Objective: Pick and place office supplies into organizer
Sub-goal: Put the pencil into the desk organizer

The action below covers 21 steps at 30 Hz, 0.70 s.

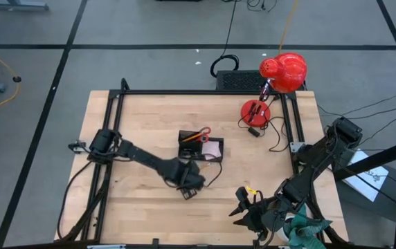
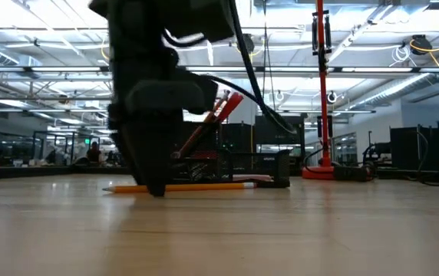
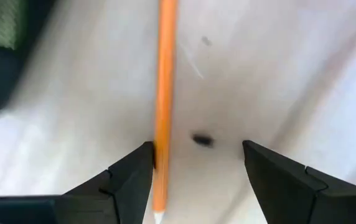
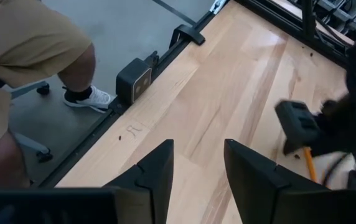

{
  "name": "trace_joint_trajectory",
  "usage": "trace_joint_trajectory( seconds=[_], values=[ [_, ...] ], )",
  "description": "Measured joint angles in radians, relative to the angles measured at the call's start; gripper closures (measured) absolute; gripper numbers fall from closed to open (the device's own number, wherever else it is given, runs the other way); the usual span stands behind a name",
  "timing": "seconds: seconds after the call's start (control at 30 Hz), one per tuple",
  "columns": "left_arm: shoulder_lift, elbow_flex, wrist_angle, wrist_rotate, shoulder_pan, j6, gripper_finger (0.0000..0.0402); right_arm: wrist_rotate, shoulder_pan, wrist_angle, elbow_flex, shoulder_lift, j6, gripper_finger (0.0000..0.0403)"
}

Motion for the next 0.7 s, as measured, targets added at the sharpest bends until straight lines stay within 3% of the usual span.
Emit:
trace_joint_trajectory(
  seconds=[0.17,0.33,0.57,0.7],
  values=[
    [0.000,-0.001,0.014,-0.008,-0.090,-0.113,0.0147,0.000,0.001,-0.011,0.000,0.000,0.007,0.0270],
    [0.002,0.025,0.129,-0.016,-0.166,-0.156,0.0147,0.000,0.001,-0.015,0.000,0.000,0.002,0.0269],
    [0.016,0.108,0.274,0.000,-0.183,-0.115,0.0147,0.000,0.001,-0.015,0.000,0.000,0.000,0.0272],
    [0.014,0.129,0.262,-0.005,-0.182,-0.082,0.0147,0.000,0.001,-0.014,0.000,-0.005,0.003,0.0271]
  ],
)
